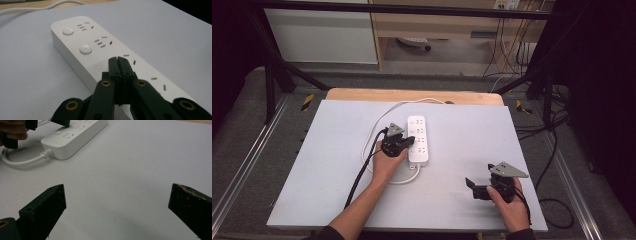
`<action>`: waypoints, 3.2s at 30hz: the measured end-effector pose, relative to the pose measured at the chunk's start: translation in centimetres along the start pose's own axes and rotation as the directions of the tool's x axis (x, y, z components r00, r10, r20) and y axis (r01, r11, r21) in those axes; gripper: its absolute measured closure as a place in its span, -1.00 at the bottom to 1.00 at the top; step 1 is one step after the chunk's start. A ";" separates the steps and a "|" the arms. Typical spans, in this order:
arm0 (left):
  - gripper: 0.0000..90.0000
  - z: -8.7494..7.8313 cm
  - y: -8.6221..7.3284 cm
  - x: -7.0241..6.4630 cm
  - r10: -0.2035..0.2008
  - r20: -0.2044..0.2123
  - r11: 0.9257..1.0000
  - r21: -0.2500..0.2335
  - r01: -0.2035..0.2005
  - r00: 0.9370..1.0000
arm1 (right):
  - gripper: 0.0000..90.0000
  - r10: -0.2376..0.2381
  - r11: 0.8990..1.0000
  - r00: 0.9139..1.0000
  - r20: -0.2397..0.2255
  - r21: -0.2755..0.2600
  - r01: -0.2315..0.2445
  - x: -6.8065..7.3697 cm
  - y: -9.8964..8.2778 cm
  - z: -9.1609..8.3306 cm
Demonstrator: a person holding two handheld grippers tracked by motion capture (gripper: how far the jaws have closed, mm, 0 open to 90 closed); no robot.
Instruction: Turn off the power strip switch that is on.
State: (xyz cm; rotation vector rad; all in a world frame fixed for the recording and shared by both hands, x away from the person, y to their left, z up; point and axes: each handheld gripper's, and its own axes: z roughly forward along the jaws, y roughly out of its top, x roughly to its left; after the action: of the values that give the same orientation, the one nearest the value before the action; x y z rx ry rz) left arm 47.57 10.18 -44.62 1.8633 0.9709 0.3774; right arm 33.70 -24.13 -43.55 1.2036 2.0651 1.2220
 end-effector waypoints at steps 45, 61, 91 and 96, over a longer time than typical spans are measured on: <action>1.00 0.6 0.2 0.4 0.078 -0.035 0.997 0.005 -0.078 0.996 | -0.95 0.009 1.000 1.000 0.003 0.030 -0.009 -0.2 -0.3 0.0; 1.00 0.6 0.3 0.1 0.093 -0.057 0.996 0.013 -0.092 0.994 | -0.95 0.026 0.999 1.000 0.009 0.031 -0.026 -0.3 -0.2 -0.1; 1.00 0.7 0.5 -0.2 0.099 -0.072 0.995 0.033 -0.097 0.992 | -0.95 0.039 0.999 0.999 0.010 0.035 -0.039 -0.4 -0.3 -0.1; 1.00 0.8 0.5 -0.3 0.112 -0.076 0.993 0.042 -0.109 0.991 | -0.95 0.037 0.999 0.999 0.010 0.036 -0.037 -0.4 -0.3 -0.1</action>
State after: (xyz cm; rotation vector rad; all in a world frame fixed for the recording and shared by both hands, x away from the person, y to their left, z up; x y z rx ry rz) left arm 48.12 9.38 -44.50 1.9542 0.9345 0.5051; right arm 33.71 -24.60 -43.79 1.2673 2.0750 1.1981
